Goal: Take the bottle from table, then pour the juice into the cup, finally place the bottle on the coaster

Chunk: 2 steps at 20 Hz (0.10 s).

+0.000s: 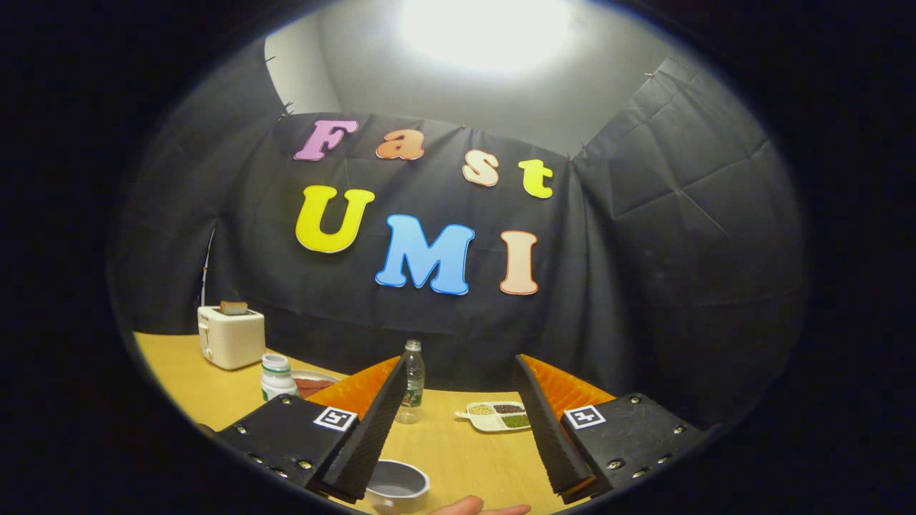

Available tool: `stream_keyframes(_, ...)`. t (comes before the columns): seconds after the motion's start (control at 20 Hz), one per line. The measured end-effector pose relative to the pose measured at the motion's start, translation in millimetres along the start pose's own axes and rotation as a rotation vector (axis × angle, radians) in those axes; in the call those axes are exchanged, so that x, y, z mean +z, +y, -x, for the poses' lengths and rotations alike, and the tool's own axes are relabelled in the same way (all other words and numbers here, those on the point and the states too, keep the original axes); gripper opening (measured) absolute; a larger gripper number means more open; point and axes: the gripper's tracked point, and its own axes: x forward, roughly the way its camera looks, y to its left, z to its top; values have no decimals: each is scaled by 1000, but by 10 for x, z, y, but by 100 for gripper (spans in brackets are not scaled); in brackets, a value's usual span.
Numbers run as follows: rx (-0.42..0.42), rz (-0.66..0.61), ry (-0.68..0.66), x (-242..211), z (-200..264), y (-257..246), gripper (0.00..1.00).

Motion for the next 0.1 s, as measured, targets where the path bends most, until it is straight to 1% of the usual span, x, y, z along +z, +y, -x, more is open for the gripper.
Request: stream_keyframes(0.1, 55, 18, -2, -303, -73, -199, 90)
